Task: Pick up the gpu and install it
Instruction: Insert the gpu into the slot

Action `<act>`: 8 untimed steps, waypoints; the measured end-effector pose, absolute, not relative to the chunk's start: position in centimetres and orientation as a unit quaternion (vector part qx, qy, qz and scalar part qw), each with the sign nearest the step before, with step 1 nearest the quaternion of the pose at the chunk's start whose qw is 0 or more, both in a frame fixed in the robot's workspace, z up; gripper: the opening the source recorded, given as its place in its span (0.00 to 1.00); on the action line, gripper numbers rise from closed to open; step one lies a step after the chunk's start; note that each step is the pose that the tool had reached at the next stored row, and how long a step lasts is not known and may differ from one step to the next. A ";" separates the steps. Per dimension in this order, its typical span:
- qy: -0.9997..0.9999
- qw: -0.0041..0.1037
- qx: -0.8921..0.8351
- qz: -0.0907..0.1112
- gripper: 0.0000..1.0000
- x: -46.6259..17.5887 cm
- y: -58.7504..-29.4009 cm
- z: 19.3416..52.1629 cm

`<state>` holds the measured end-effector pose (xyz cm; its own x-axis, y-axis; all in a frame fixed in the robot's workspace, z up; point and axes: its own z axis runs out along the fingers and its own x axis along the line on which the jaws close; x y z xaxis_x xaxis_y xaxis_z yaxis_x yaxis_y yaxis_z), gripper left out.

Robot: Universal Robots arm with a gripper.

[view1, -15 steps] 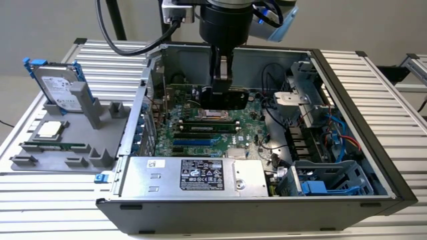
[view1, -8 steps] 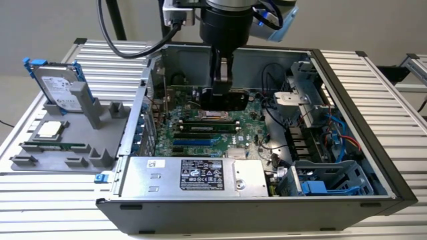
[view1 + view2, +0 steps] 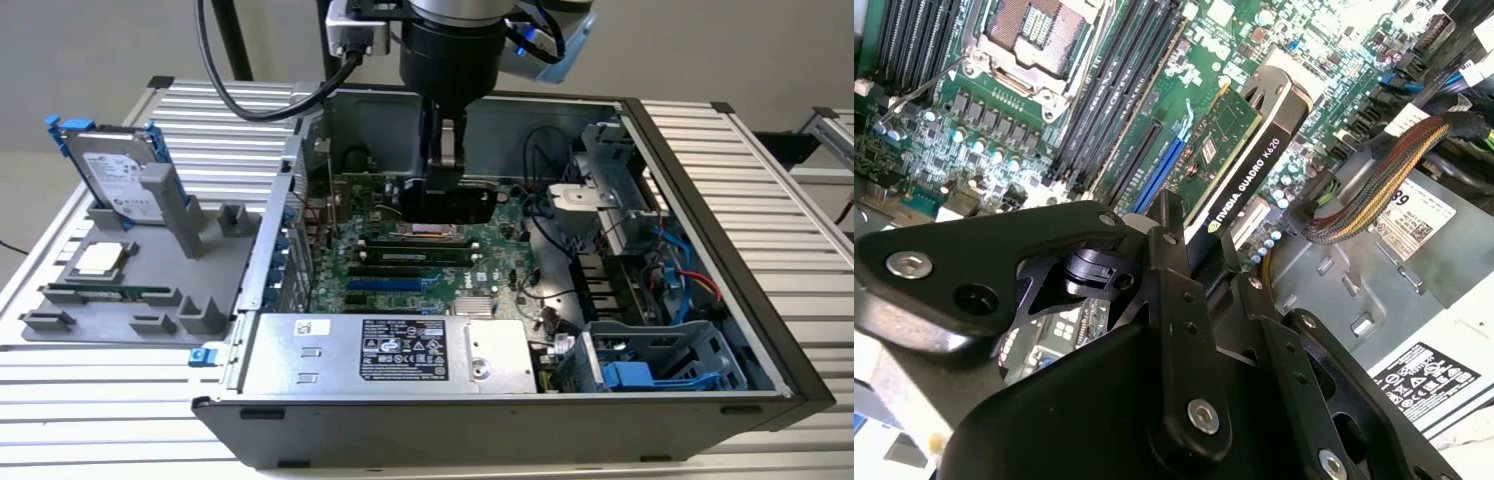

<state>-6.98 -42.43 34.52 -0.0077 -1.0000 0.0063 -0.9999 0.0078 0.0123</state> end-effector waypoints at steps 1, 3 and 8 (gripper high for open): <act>-0.710 0.007 0.704 -0.002 0.00 -7.0 -42.4 34.5; -0.710 0.007 0.704 -0.002 0.00 -7.0 -42.4 34.5; -0.710 0.006 0.704 -0.002 0.00 -7.0 -42.4 34.4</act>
